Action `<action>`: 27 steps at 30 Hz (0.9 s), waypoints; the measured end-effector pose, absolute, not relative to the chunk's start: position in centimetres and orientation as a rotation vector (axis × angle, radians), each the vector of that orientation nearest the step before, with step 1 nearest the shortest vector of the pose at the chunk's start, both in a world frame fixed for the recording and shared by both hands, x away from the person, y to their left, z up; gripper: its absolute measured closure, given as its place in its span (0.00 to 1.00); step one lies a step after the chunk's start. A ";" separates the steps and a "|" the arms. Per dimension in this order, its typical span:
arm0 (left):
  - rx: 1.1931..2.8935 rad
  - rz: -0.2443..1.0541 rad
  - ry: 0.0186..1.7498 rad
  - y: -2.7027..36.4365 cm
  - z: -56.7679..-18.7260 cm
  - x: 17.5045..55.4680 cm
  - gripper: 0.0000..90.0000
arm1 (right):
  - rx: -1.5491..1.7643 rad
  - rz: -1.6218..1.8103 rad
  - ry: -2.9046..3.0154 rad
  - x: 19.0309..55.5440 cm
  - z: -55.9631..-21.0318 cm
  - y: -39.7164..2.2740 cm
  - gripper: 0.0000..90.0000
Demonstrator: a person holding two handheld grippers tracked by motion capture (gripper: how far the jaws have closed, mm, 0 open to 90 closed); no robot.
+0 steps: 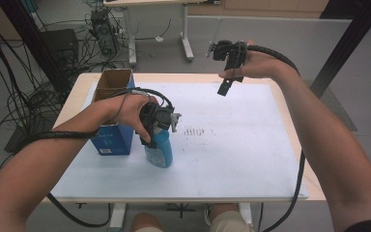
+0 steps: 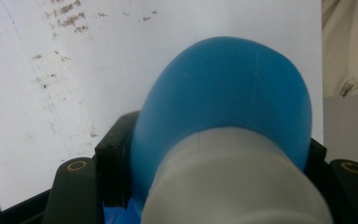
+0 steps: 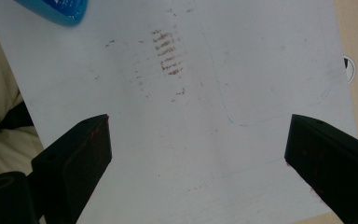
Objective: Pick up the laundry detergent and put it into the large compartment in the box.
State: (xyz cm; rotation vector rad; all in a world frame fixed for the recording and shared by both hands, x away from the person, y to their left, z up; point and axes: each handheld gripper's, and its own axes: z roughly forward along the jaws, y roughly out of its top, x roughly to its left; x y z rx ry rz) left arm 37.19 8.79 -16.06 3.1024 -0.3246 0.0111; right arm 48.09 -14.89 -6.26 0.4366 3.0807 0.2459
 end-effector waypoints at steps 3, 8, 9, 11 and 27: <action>3.103 0.014 -0.330 8.8 -16.0 37.2 0.38 | 0.438 0.239 3.084 48.1 -6.2 -14.7 0.08; 3.100 0.010 -0.321 8.9 -16.1 37.2 0.38 | 0.442 0.249 3.082 48.1 -6.3 -14.8 0.08; 3.100 0.009 -0.321 8.9 -16.1 37.2 0.38 | 0.441 0.245 3.083 48.1 -6.3 -14.8 0.08; 3.102 0.009 -0.324 8.8 -16.1 37.2 0.38 | 0.439 0.241 3.083 48.1 -6.3 -14.8 0.08; 3.106 0.007 -0.322 8.7 -16.1 37.2 0.38 | 0.445 0.248 3.086 48.2 -6.5 -14.7 0.08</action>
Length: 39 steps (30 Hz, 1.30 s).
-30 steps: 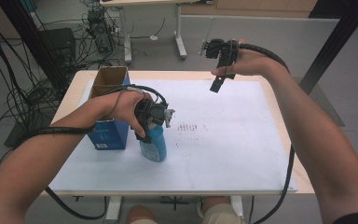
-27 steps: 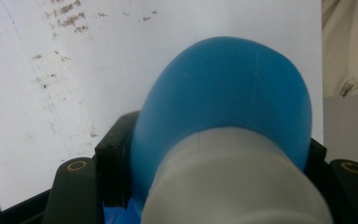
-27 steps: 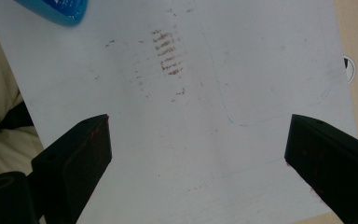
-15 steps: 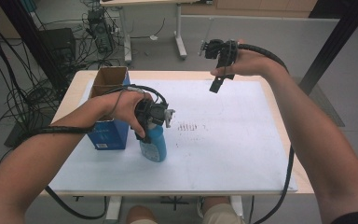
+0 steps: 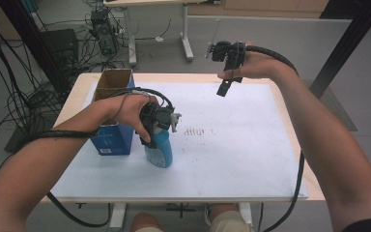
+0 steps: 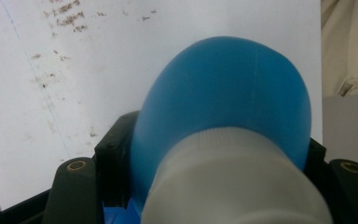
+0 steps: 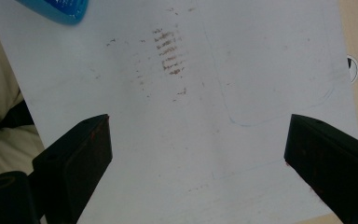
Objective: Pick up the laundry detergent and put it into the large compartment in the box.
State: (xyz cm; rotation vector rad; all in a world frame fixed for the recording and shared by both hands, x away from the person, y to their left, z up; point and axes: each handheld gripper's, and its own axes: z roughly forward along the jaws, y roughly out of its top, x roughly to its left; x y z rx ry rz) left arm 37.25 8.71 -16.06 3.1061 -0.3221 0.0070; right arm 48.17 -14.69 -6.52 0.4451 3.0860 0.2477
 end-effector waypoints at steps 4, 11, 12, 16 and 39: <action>3.111 0.001 -0.311 8.6 -16.0 37.3 0.39 | 0.435 0.228 3.091 48.3 -6.4 -14.5 0.08; 3.107 -0.002 -0.302 8.7 -16.0 37.3 0.39 | 0.441 0.222 3.090 48.3 -6.5 -14.4 0.08; 3.107 -0.001 -0.304 8.7 -16.0 37.4 0.39 | 0.441 0.233 3.090 48.3 -6.6 -14.5 0.08; 3.108 -0.002 -0.304 8.7 -16.0 37.4 0.39 | 0.442 0.230 3.091 48.3 -6.6 -14.4 0.08; 3.097 -0.009 -0.284 8.9 -16.0 37.5 0.39 | 0.440 0.222 3.094 48.5 -6.9 -14.0 0.08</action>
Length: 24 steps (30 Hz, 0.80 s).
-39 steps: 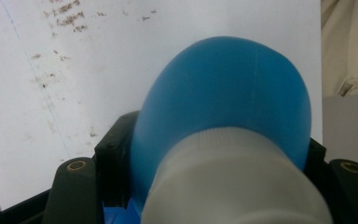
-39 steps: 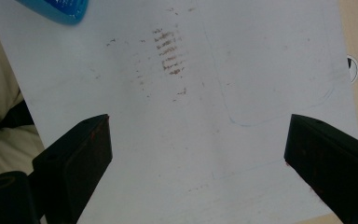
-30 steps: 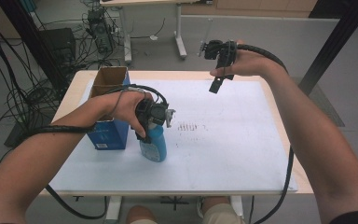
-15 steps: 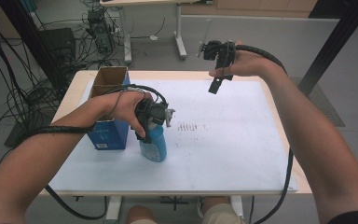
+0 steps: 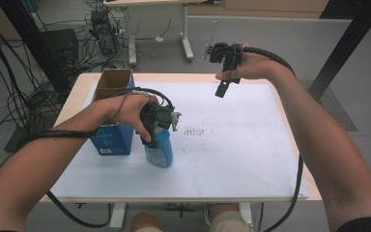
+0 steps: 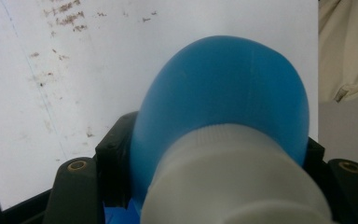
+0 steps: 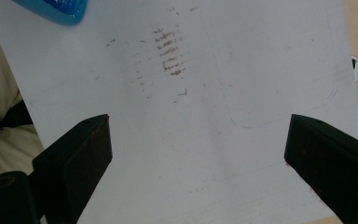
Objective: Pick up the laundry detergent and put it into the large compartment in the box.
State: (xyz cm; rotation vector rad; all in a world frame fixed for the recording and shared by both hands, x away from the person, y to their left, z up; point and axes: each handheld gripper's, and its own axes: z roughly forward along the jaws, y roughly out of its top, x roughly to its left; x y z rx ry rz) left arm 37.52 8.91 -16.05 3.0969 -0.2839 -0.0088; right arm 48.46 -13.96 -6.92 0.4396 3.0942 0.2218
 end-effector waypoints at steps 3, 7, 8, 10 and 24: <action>3.097 -0.008 -0.283 8.9 -16.0 37.5 0.39 | 0.437 0.222 3.098 48.5 -7.0 -13.9 0.08; 3.100 -0.010 -0.281 8.8 -16.0 37.5 0.39 | 0.435 0.225 3.097 48.5 -7.1 -13.9 0.08; 3.101 -0.011 -0.280 8.8 -16.0 37.5 0.39 | 0.435 0.224 3.097 48.5 -7.1 -13.8 0.08; 3.101 -0.012 -0.278 8.8 -16.0 37.5 0.39 | 0.432 0.218 3.098 48.5 -7.0 -13.8 0.08; 3.099 -0.018 -0.241 8.9 -16.0 37.5 0.40 | 0.435 0.225 3.100 48.5 -7.1 -13.8 0.08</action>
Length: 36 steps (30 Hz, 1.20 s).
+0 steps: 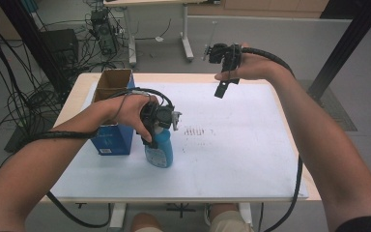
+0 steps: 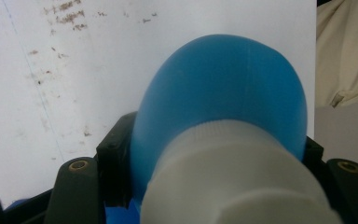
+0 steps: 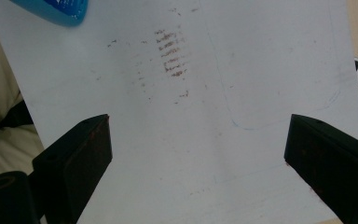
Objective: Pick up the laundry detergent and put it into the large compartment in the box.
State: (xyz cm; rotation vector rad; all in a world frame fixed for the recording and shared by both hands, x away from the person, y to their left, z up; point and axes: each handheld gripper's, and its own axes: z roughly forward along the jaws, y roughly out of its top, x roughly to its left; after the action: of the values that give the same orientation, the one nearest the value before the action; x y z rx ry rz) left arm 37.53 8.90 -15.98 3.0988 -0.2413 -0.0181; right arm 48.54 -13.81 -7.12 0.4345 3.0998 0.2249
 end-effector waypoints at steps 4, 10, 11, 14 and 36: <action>3.102 -0.022 -0.234 8.8 -15.9 37.5 0.40 | 0.430 0.229 3.102 48.5 -7.1 -13.8 0.08; 3.102 -0.030 -0.204 8.9 -15.9 37.5 0.40 | 0.423 0.218 3.105 48.5 -7.2 -13.7 0.08; 3.104 -0.031 -0.199 8.9 -15.9 37.5 0.40 | 0.427 0.228 3.104 48.5 -7.3 -13.8 0.08; 3.103 -0.028 -0.177 8.9 -15.8 37.4 0.41 | 0.430 0.230 3.104 48.5 -7.3 -13.9 0.08; 3.113 0.014 0.097 7.7 -8.9 36.5 0.41 | 0.464 0.274 3.096 47.6 -7.4 -16.0 0.09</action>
State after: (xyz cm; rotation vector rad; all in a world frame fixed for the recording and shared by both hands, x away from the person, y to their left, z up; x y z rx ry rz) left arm 36.50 7.74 -8.93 3.1128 0.0968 0.0141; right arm 47.63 -15.96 -7.39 0.4638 3.0965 0.2740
